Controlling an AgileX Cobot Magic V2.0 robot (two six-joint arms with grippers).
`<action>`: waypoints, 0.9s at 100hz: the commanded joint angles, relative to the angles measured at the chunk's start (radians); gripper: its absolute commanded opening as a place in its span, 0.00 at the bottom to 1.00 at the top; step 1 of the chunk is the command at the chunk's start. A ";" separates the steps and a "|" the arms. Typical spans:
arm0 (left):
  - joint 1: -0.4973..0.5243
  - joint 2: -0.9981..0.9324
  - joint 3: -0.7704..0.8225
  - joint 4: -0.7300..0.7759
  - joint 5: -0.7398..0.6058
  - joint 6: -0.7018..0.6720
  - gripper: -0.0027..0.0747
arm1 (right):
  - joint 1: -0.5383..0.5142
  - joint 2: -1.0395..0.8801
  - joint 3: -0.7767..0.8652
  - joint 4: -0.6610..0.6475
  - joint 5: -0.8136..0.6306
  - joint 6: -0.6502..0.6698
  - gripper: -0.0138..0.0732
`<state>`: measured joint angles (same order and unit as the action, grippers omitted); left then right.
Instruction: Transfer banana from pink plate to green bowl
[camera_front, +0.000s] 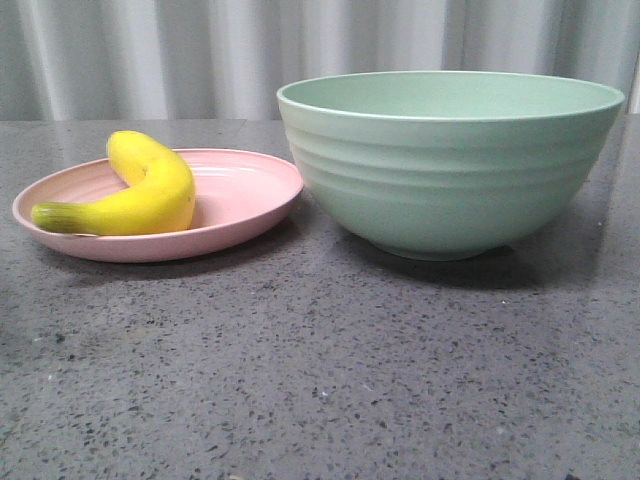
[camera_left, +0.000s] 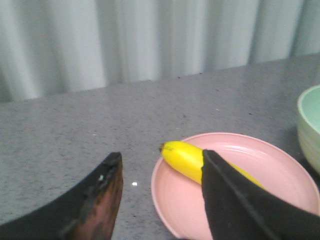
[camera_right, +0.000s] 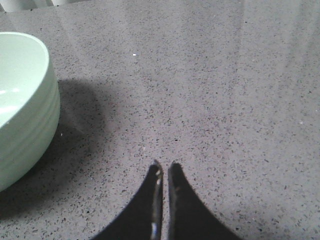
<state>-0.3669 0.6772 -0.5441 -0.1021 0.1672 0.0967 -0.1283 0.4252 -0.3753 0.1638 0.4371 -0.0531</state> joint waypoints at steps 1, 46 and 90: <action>-0.065 0.078 -0.069 -0.034 -0.048 -0.006 0.53 | -0.003 0.013 -0.030 0.006 -0.077 -0.003 0.09; -0.268 0.471 -0.222 -0.191 0.019 -0.006 0.59 | 0.025 0.013 -0.030 0.007 -0.077 -0.003 0.09; -0.270 0.702 -0.312 -0.195 0.033 -0.006 0.59 | 0.027 0.013 -0.030 0.011 -0.077 -0.003 0.09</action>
<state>-0.6308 1.3874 -0.8221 -0.2829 0.2525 0.0967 -0.1039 0.4252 -0.3753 0.1662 0.4359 -0.0531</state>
